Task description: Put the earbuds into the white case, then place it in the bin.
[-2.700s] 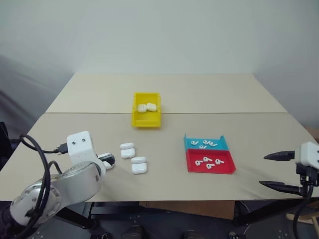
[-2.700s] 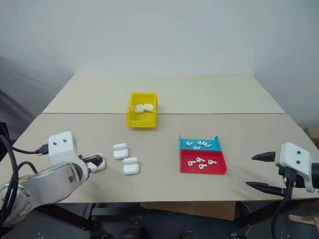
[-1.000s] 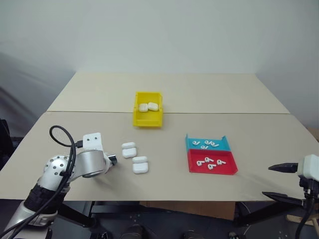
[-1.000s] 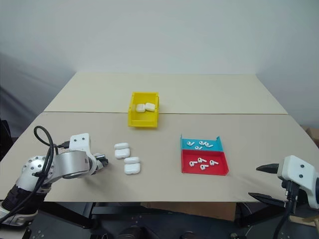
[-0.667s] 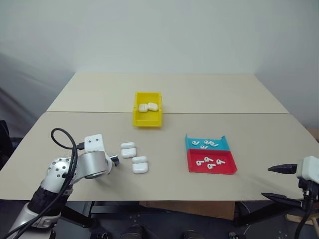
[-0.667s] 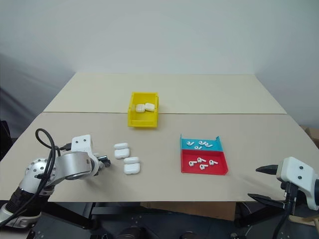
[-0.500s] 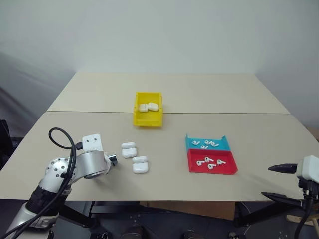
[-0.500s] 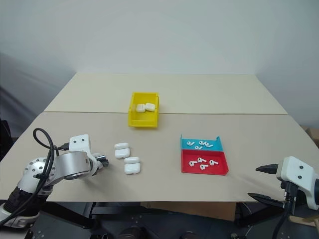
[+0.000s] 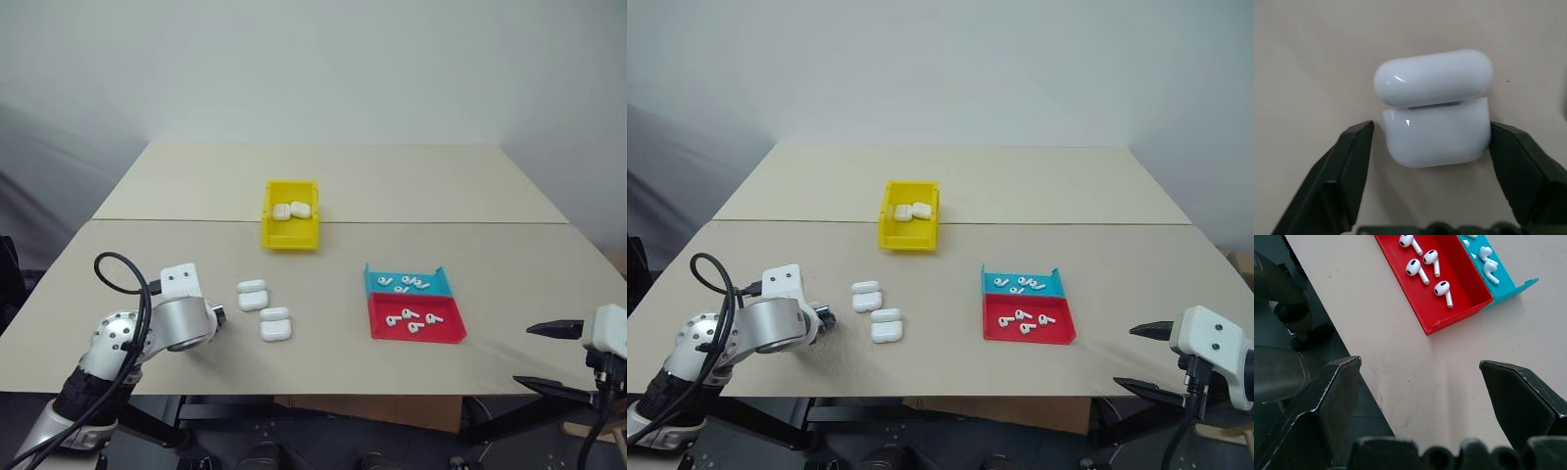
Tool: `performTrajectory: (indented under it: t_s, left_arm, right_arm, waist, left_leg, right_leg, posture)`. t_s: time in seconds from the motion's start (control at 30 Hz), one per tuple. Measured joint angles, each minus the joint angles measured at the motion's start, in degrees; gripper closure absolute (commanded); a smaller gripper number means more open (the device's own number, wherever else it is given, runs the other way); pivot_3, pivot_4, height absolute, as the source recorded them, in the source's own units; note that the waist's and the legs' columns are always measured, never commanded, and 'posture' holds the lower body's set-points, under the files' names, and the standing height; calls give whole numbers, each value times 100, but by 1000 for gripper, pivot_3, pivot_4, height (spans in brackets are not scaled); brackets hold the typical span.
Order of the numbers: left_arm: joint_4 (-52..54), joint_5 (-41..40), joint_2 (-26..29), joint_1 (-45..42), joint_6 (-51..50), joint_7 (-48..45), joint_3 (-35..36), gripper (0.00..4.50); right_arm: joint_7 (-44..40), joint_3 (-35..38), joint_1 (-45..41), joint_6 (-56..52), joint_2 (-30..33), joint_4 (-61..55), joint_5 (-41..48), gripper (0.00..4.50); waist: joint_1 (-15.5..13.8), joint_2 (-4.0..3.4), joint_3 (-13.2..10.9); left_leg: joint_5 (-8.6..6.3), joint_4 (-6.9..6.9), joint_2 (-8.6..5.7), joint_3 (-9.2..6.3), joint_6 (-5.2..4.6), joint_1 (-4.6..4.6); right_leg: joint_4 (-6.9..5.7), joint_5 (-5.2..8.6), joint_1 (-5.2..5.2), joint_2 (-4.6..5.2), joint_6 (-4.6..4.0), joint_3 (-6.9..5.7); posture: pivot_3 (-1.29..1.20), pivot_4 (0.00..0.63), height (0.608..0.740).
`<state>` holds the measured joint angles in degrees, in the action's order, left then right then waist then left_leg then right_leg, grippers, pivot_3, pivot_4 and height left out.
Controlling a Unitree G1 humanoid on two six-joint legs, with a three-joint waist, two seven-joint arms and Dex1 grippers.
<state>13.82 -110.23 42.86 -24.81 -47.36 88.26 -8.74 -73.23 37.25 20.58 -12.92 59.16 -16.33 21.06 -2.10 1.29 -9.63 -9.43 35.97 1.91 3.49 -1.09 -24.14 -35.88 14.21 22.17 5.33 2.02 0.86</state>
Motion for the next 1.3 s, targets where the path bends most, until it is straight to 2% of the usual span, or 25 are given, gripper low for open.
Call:
performTrajectory:
  t_s: [0.23, 0.37, 0.43, 0.5, 0.57, 0.67, 0.8, 0.93, 0.97, 1.03, 1.1, 1.2, 1.3]
  left_arm:
    - [-1, 58, 2, 7, -20, -62, 4, 1717]
    - [168, 210, 157, -48, -192, -835, 94, 1717]
    - [627, 444, 638, -77, -476, -1740, 241, 1717]
    - [1066, 892, 1200, -65, -650, -2788, 675, 1717]
    - [1587, 1776, 1638, 433, -448, -4575, 1494, 1717]
    - [1910, 3001, 1647, 1202, 304, -7380, 2348, 1717]
    - [1542, 4311, 1255, 1411, 1231, -9817, 2176, 1717]
    - [707, 5750, 454, 1043, 2343, -11774, 1192, 1717]
    - [429, 6039, 209, 949, 2607, -12230, 977, 1717]
    - [48, 6404, -162, 848, 3024, -12870, 770, 1717]
    - [-295, 6729, -532, 762, 3459, -13419, 610, 1717]
    - [-734, 7225, -1263, 812, 4423, -14165, 403, 1717]
    - [-922, 7768, -1582, 1016, 5115, -14670, 55, 1717]
  right_arm:
    - [-2, -13, -4, 0, 0, 1, -5, 0]
    - [-3, -15, -6, 0, 2, 4, -9, 0]
    - [-7, -14, -11, -1, 14, -11, -7, 0]
    - [-3, -13, -25, -7, 22, -16, -2, 0]
    - [24, 9, -110, -78, 30, -63, 48, 0]
    - [135, 78, -309, -283, 36, -221, 182, 0]
    - [310, 68, -539, -459, 35, -503, 294, 0]
    - [511, 77, -626, -657, -22, -908, 443, 0]
    - [561, 111, -606, -720, -50, -1047, 483, 0]
    - [648, 202, -541, -859, -165, -1301, 515, 0]
    - [786, 219, -476, -1002, -268, -1567, 570, 0]
    - [1173, 135, -468, -1459, -315, -2089, 704, 0]
    - [1500, -112, -612, -1949, -134, -2473, 736, 0]
  waist:
    - [0, 0, 0]
    - [-6, 2, -1]
    - [6, 10, -6]
    - [35, 9, -4]
    - [87, 2, -1]
    - [133, -4, 3]
    - [95, -5, 3]
    - [55, -6, 8]
    - [59, -7, 9]
    - [64, -3, 11]
    - [76, -4, 11]
    - [98, -12, 16]
    - [132, -12, 16]
  left_leg:
    - [0, 0, 1, 1, 1, 0]
    - [-1, 1, -1, 4, 6, -5]
    - [-5, 0, 0, 6, 14, -16]
    - [-8, -5, 0, 9, 19, -12]
    - [-20, -13, 0, 19, 38, -14]
    - [-27, -15, 4, 20, 50, -13]
    - [-28, -8, 8, 17, 52, -14]
    - [-27, -4, 9, 25, 49, -30]
    - [-27, -5, 10, 25, 48, -34]
    - [-28, -2, 9, 21, 36, -49]
    - [-3, -4, 11, 20, -14, -58]
    - [-7, -6, 13, 18, -22, -59]
    - [-7, -6, 16, 16, -23, -60]
  right_leg:
    - [-1, 0, 1, -1, 0, -1]
    - [0, 0, 5, -2, 0, -4]
    - [1, 0, 15, -4, 0, -6]
    - [5, 0, 14, -3, 1, -5]
    - [11, 1, 24, -1, 1, -5]
    - [15, 5, 22, 1, -3, -15]
    - [15, 26, 46, 5, 31, -23]
    - [28, 23, 32, 15, 27, -18]
    - [35, 6, 24, 14, 1, -17]
    - [41, -15, 32, 10, 5, -17]
    - [48, -17, 37, 3, 8, -17]
    - [51, -20, 36, 0, 21, -14]
    - [50, -27, 37, -5, 34, -15]
  posture:
    - [0, 150, 740]
    - [0, 150, 740]
    - [0, 150, 740]
    - [0, 150, 740]
    - [0, 150, 740]
    - [0, 150, 740]
    - [0, 150, 740]
    - [0, 150, 740]
    - [0, 150, 740]
    - [0, 150, 740]
    - [0, 150, 740]
    - [0, 150, 740]
    - [0, 150, 740]
